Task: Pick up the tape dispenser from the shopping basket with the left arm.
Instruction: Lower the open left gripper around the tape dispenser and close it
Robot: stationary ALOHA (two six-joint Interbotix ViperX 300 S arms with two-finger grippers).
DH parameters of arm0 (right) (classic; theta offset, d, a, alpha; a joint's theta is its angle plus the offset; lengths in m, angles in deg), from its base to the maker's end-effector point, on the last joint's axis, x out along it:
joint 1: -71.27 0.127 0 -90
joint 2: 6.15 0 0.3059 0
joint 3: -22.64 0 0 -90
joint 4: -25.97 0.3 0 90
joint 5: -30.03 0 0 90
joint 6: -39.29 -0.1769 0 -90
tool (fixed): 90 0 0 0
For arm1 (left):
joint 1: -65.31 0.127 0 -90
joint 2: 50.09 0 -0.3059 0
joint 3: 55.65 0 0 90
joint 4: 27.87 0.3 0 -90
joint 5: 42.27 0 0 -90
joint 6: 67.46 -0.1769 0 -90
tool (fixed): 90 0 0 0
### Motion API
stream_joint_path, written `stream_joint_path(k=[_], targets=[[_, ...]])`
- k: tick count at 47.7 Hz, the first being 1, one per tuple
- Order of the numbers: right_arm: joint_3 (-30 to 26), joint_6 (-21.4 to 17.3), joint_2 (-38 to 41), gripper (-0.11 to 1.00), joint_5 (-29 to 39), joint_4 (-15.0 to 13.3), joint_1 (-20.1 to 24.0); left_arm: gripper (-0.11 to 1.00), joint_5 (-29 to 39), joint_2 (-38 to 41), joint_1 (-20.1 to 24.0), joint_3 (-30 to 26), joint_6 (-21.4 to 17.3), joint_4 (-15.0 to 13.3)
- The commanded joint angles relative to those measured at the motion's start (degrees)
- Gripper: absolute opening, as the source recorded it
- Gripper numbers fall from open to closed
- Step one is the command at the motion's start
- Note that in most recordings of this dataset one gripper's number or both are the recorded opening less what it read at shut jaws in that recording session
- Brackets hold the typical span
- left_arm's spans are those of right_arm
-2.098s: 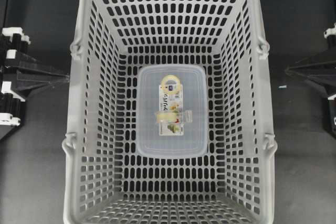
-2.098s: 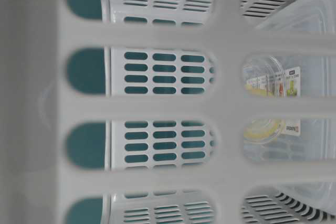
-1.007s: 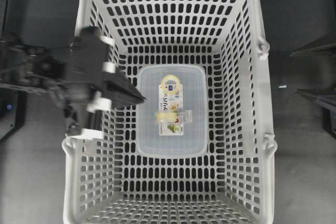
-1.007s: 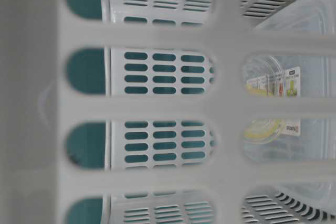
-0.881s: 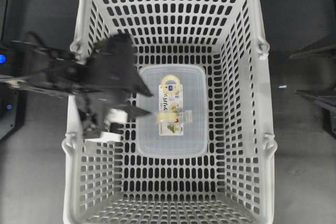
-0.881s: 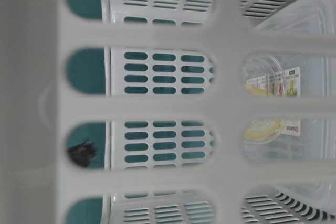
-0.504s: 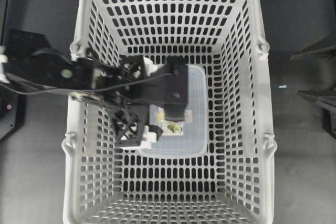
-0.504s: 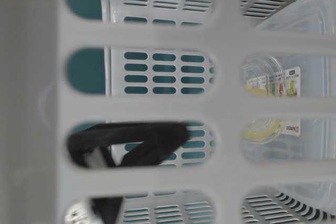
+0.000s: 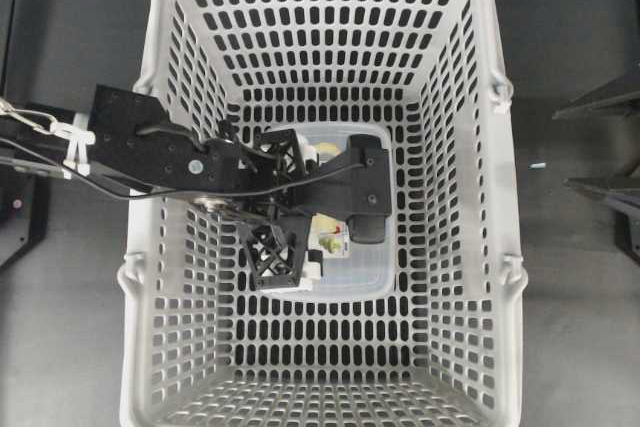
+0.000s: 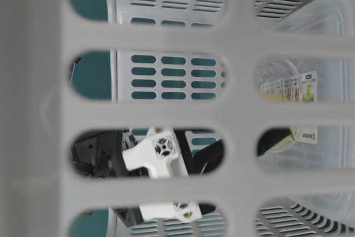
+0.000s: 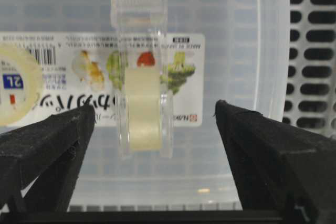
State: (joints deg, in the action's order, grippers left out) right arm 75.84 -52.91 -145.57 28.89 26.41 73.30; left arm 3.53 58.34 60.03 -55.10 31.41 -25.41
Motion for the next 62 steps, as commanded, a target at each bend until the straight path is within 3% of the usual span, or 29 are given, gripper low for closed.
stream_joint_path(k=[1,8,12,22,27,46,62], targets=[[-0.97,-0.09,0.26,0.76,-0.62,0.18,0.18,0.89,-1.32,-0.53,0.09,-0.7,0.09,0.18],[-0.88,-0.18,0.26,0.76,-0.62,0.18,0.35,0.87,-1.58,-0.35,0.35,-0.09,0.09,0.18],[-0.79,-0.18,0.35,0.76,-0.62,0.18,0.35,0.81,-1.58,-0.44,0.26,0.0,0.0,0.18],[-0.62,-0.18,0.26,0.76,-0.7,0.18,0.44,0.28,-0.79,-1.14,-0.18,-1.23,-0.53,0.18],[-0.53,-0.18,-0.18,0.76,-0.7,0.18,0.44,0.29,1.76,-3.08,-0.18,-3.78,-0.53,0.18],[-0.09,-0.18,-1.67,0.76,-0.7,0.18,0.44,0.28,21.71,-9.67,-0.44,-22.76,-0.7,0.18],[0.09,-0.18,-1.67,0.76,-0.7,0.18,0.44,0.28,23.2,-9.23,-0.62,-24.79,-0.88,0.18]])
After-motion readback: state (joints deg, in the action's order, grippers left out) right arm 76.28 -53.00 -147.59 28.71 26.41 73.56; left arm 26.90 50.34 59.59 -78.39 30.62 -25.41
